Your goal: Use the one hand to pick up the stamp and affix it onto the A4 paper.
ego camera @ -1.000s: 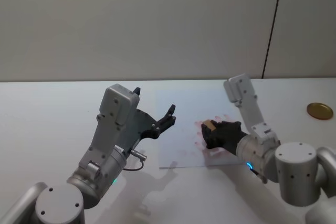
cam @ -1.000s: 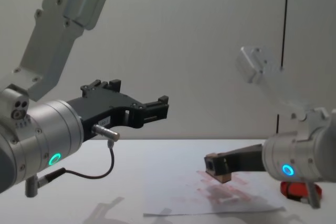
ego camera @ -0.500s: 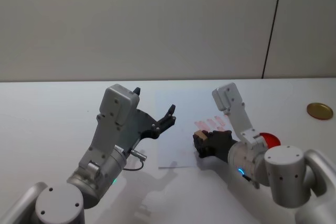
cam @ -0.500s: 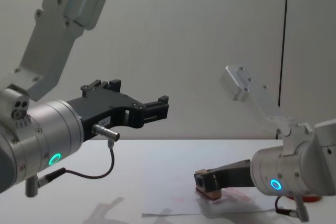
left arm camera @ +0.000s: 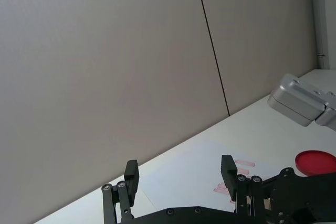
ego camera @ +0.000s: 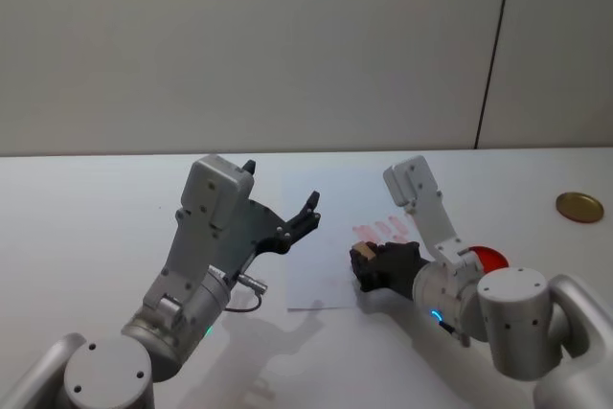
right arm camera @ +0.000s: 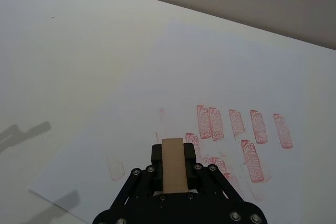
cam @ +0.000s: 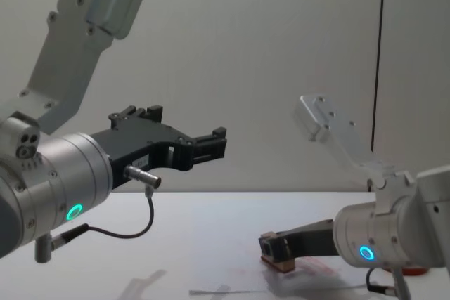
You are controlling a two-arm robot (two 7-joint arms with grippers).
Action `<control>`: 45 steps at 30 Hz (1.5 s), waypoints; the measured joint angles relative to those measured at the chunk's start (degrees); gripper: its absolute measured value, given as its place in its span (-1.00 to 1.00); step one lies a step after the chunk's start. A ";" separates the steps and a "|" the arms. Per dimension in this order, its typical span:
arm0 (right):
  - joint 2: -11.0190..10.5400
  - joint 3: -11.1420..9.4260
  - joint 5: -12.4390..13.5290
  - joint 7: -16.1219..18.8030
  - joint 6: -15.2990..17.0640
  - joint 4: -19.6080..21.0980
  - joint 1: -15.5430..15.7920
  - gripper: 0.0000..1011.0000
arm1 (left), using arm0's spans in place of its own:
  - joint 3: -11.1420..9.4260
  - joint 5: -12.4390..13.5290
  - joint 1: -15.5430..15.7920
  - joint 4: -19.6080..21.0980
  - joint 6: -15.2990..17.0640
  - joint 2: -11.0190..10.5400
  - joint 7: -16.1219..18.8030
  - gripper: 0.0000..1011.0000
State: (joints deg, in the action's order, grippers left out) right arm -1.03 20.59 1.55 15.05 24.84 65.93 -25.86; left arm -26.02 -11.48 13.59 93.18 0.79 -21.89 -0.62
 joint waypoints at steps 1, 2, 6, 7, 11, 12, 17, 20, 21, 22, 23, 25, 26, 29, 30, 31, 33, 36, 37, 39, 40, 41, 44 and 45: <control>0.01 0.01 -0.01 0.03 0.00 -0.14 -0.02 -0.57 | 0.00 0.00 0.00 0.00 0.00 0.00 0.00 0.96; 0.02 0.02 -0.02 0.05 -0.01 -0.21 -0.02 -0.57 | 0.00 0.00 0.00 0.00 0.00 0.00 0.00 0.96; 0.06 0.06 -0.16 0.20 -0.01 -0.62 -0.10 -0.57 | 0.00 0.00 0.00 0.00 0.00 0.00 0.00 0.96; 0.06 0.07 -0.19 0.23 -0.01 -0.70 -0.12 -0.57 | 0.00 0.00 0.00 0.00 0.00 0.00 0.00 0.96; 0.10 0.16 -0.52 0.52 0.07 -1.09 -0.30 -0.57 | 0.00 0.00 0.00 0.00 0.00 0.00 0.00 0.96; 0.13 0.22 -0.69 0.65 0.10 -1.29 -0.38 -0.57 | 0.00 0.00 0.00 0.00 0.00 0.00 0.00 0.96; 0.27 0.38 -1.26 1.02 0.33 -1.86 -0.67 -0.57 | 0.00 0.00 0.00 0.00 0.00 0.00 0.00 0.96; 0.38 0.45 -1.43 1.18 0.53 -2.31 -0.89 -0.57 | 0.00 0.00 0.00 0.00 0.00 0.00 0.00 0.96; 0.41 0.46 -1.44 1.19 0.56 -2.40 -0.94 -0.57 | 0.00 0.00 0.00 0.00 0.00 0.00 0.00 0.96; 0.47 0.47 -1.45 1.26 0.62 -2.67 -1.05 -0.57 | 0.00 0.00 0.00 0.00 0.00 0.00 0.00 0.96; 0.48 0.48 -1.45 1.26 0.66 -2.74 -1.08 -0.57 | 0.00 0.00 0.00 0.00 0.00 0.00 0.00 0.96; 0.52 0.48 -1.46 1.28 0.75 -2.92 -1.16 -0.57 | 0.00 0.00 0.00 0.00 0.00 0.00 0.00 0.96; 0.53 0.48 -1.45 1.28 0.75 -3.02 -1.19 -0.57 | 0.00 0.00 0.00 0.00 0.00 0.00 0.00 0.96; 0.58 0.48 -1.42 1.28 0.77 -3.22 -1.31 -0.57 | 0.00 0.00 0.00 0.00 0.00 0.00 0.00 0.96; 0.59 0.48 -1.36 1.28 0.77 -3.26 -1.34 -0.57 | 0.00 0.00 0.00 0.00 0.00 0.00 0.00 0.96; 0.59 0.46 -1.29 1.26 0.77 -3.27 -1.35 -0.57 | 0.00 0.00 0.00 0.00 0.00 0.00 0.00 0.96; 0.59 0.42 -1.25 1.20 0.77 -3.27 -1.35 -0.57 | 0.00 0.00 0.00 0.00 0.00 0.00 0.00 0.96; 0.57 0.36 -1.22 1.06 0.77 -3.19 -1.35 -0.57 | 0.00 0.00 0.00 0.00 0.00 0.00 0.00 0.96; 0.51 0.32 -1.21 0.94 0.78 -2.83 -1.29 -0.57 | 0.00 0.00 0.00 0.00 0.00 0.00 0.00 0.96; 0.45 0.28 -1.18 0.83 0.77 -2.35 -1.17 -0.57 | 0.00 0.00 0.00 0.00 0.00 0.00 0.00 0.96; 0.36 0.22 -1.14 0.67 0.63 -1.83 -1.02 -0.57 | 0.00 0.00 0.00 0.00 0.00 0.00 0.00 0.96; 0.23 0.13 -1.10 0.46 0.47 -1.15 -0.83 -0.57 | 0.00 0.00 0.00 0.00 0.00 0.00 0.00 0.96; -0.03 0.00 -1.01 -0.13 0.15 0.21 -0.41 -0.57 | 0.00 0.00 0.00 0.00 0.00 0.00 0.00 0.96; -0.03 0.00 -1.01 -0.13 0.15 0.21 -0.41 -0.57 | 0.00 0.00 0.00 0.00 0.00 0.00 0.00 0.96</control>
State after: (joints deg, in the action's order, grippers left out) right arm -1.07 20.59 0.54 14.93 25.00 66.14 -26.27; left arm -26.02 -11.48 13.59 93.17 0.79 -21.89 -0.63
